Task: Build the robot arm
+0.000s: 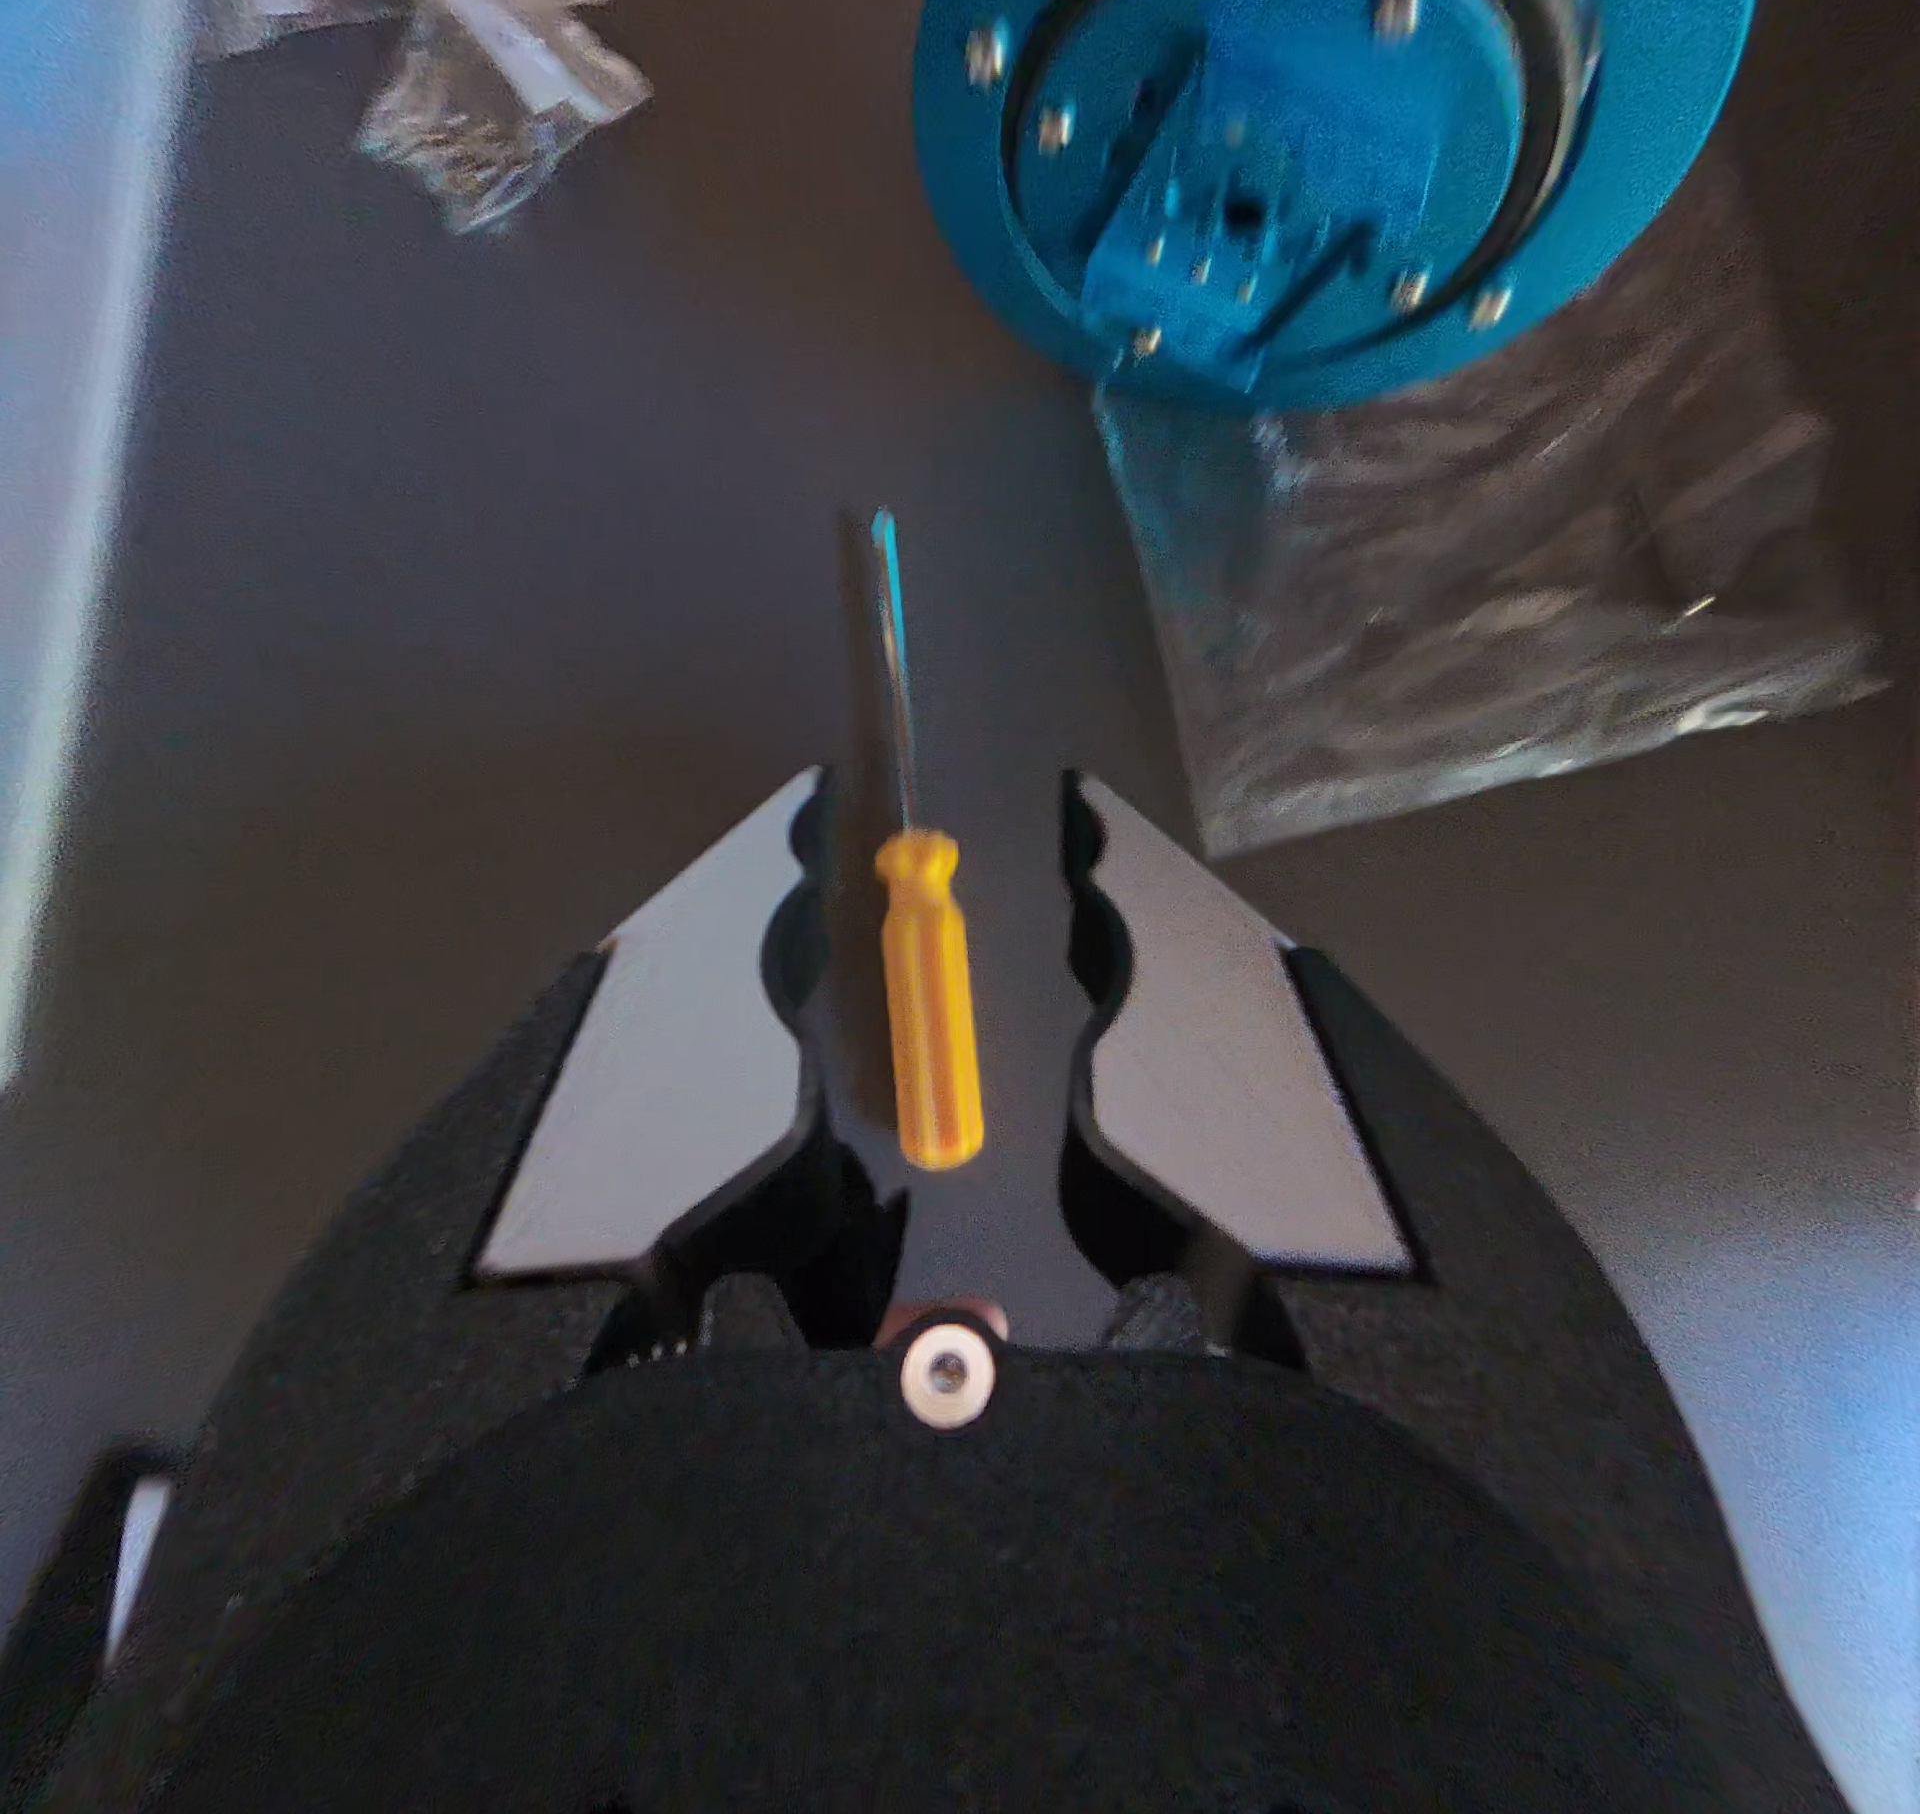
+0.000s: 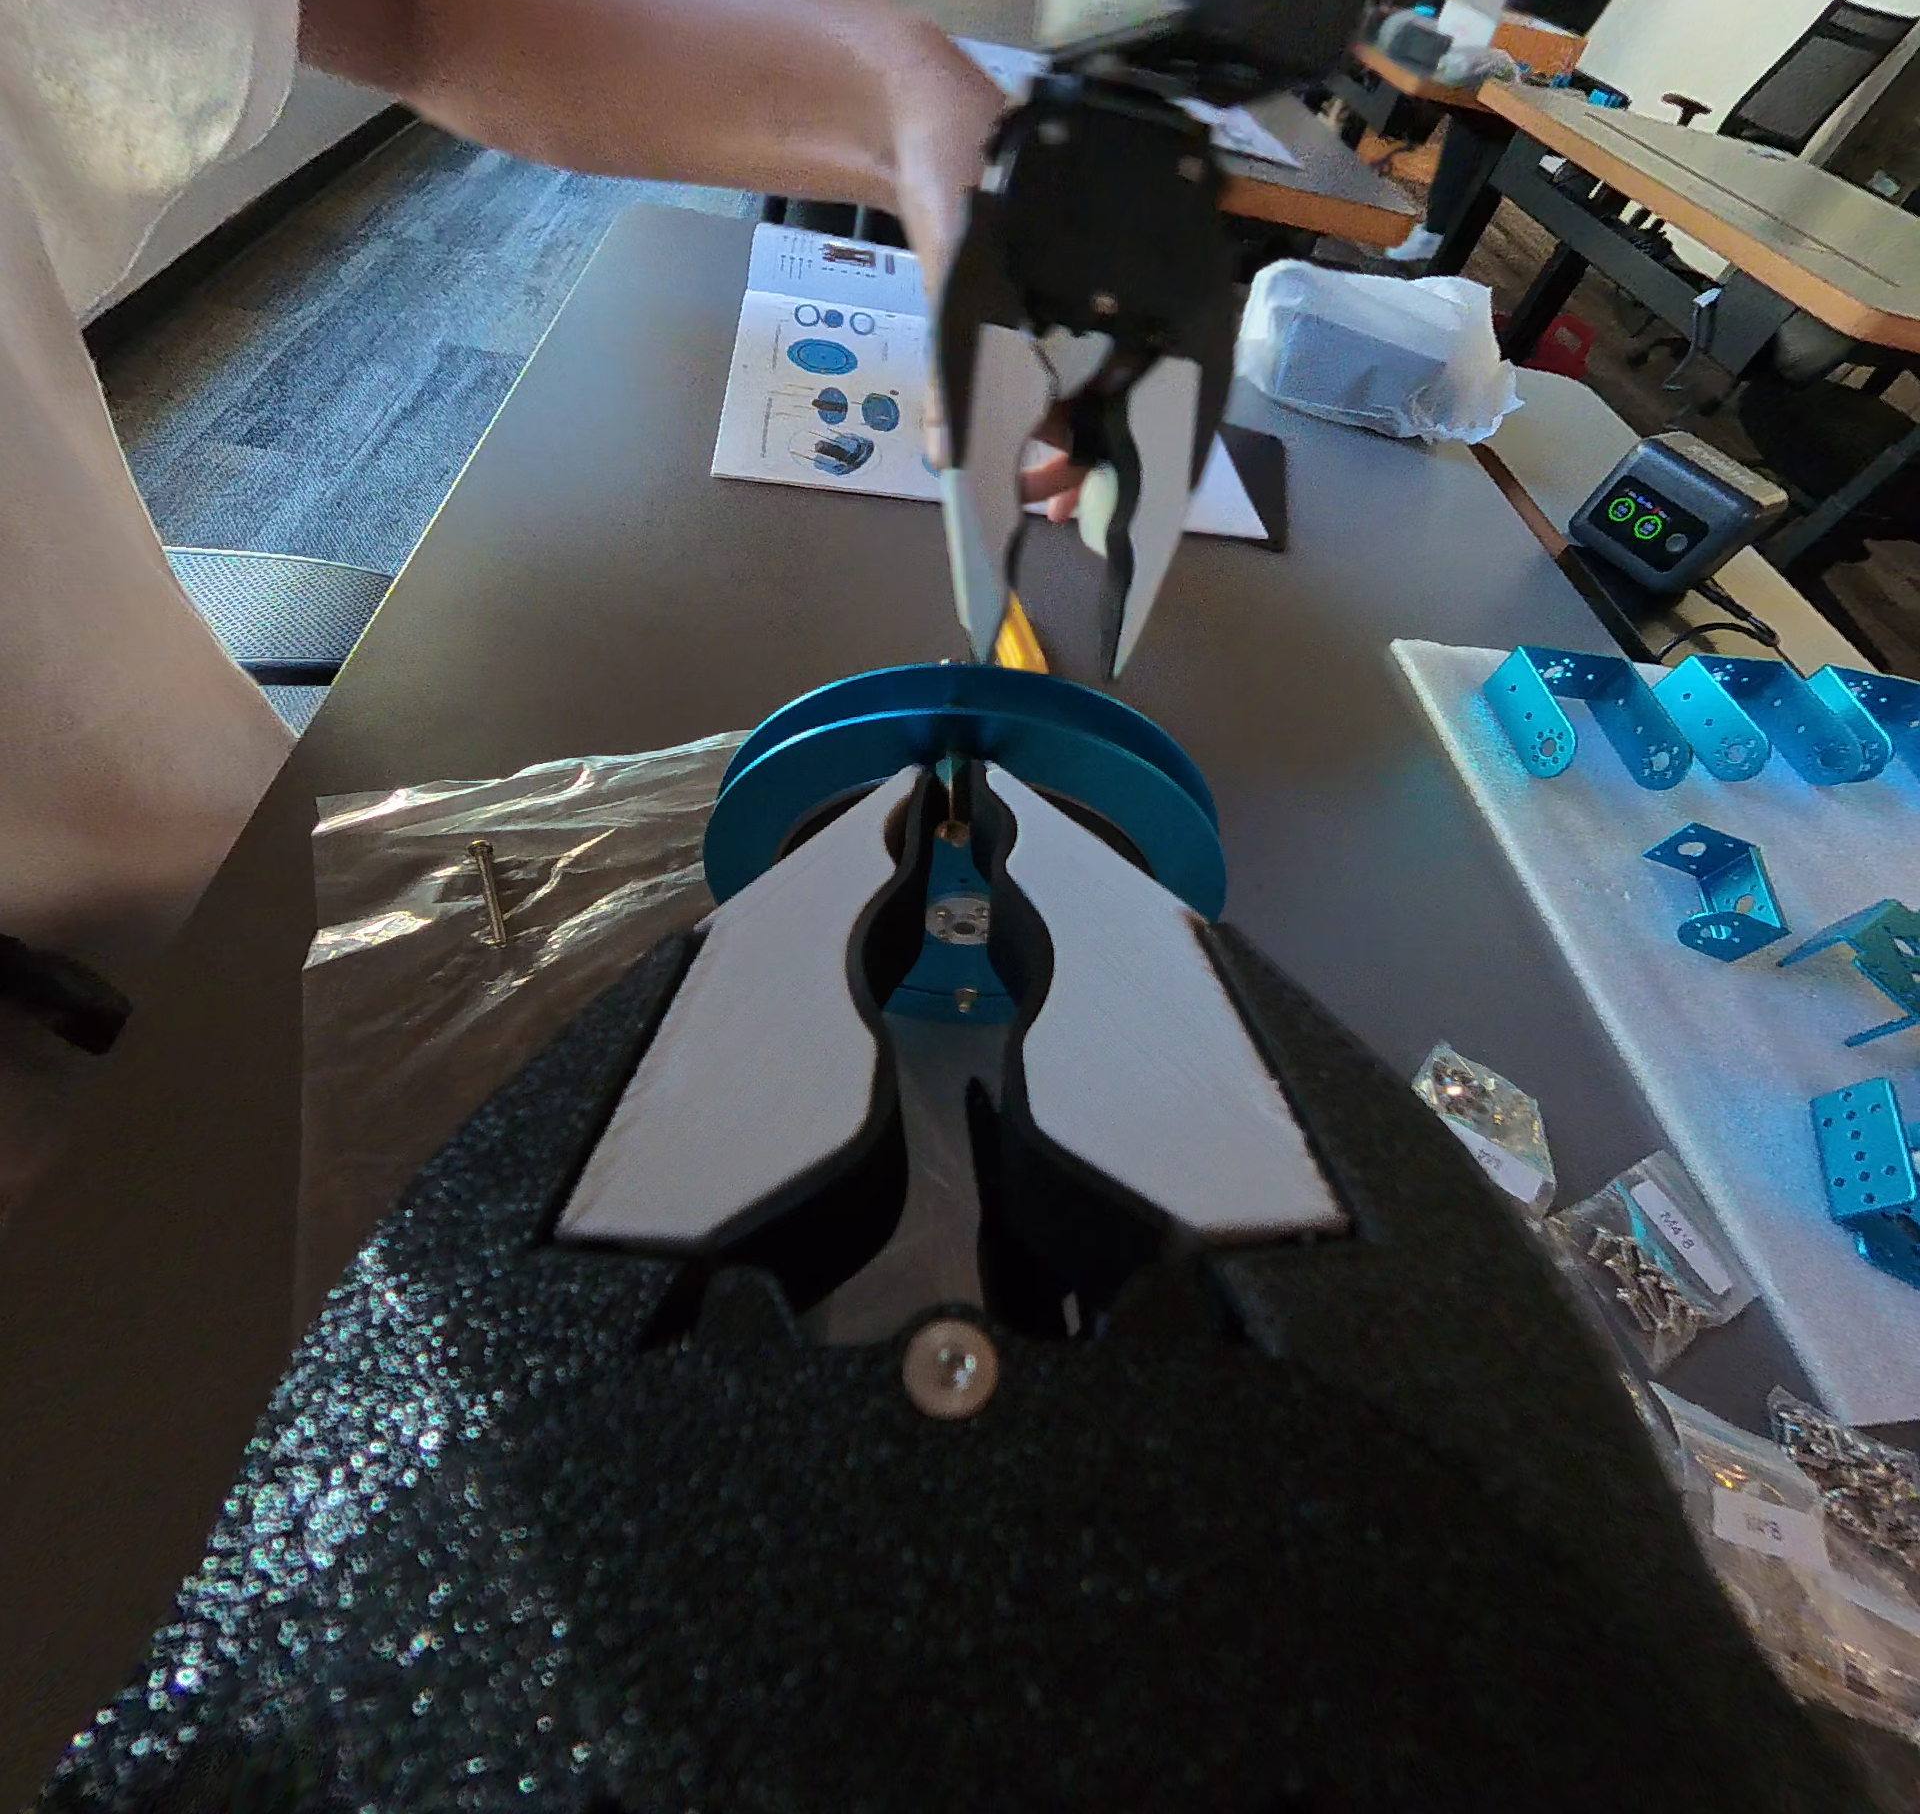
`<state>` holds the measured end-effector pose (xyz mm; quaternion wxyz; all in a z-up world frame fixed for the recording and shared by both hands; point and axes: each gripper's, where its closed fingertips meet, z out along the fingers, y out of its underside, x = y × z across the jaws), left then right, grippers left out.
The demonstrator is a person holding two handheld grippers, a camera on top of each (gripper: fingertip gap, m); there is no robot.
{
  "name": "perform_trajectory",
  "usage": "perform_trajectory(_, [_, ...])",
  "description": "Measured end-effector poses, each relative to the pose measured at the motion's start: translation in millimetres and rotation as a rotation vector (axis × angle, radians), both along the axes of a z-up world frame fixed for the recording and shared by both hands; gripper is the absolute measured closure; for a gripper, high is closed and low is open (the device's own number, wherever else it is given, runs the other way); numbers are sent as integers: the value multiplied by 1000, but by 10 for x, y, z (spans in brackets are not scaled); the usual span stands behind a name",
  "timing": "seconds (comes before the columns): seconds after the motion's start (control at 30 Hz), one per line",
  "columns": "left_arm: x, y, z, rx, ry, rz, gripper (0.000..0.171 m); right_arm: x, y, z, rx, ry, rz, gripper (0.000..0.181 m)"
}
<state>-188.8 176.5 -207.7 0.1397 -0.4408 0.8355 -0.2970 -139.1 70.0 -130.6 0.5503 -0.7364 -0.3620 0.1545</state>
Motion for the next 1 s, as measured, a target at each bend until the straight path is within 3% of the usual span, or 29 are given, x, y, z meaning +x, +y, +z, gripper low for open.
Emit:
perform_trajectory(0.1, [-243, 191, -59, 94, -147, 110, 120, 33, 17, 4, -4, 20, -6, 177])
perform_trajectory(0.23, [-389, 285, -162, 54, -235, 175, 111, 38, 22, 6, -17, 67, 5, 176])
perform_trajectory(0.3, [-370, 340, -211, 40, -221, 198, 140, 25, 18, 6, -23, 84, 14, 176])
perform_trajectory(0.4, [-286, 293, -186, 41, -241, 136, 142, 14, 13, 5, -17, 88, 25, 176])
perform_trajectory(0.6, [-289, 193, -292, -37, -131, 84, 152, 49, 23, 6, -18, 86, 13, 176])
perform_trajectory(0.73, [-266, 170, -262, 88, -211, 78, 155, 71, 33, 8, -20, 100, 10, 176])
perform_trajectory(0.87, [-235, -28, 52, 249, -431, 52, 156, 81, 29, 8, -14, 97, 10, 177])
perform_trajectory(1.0, [-367, -301, 498, 251, -539, 17, 155, 77, 24, 7, -7, 82, 10, 177])
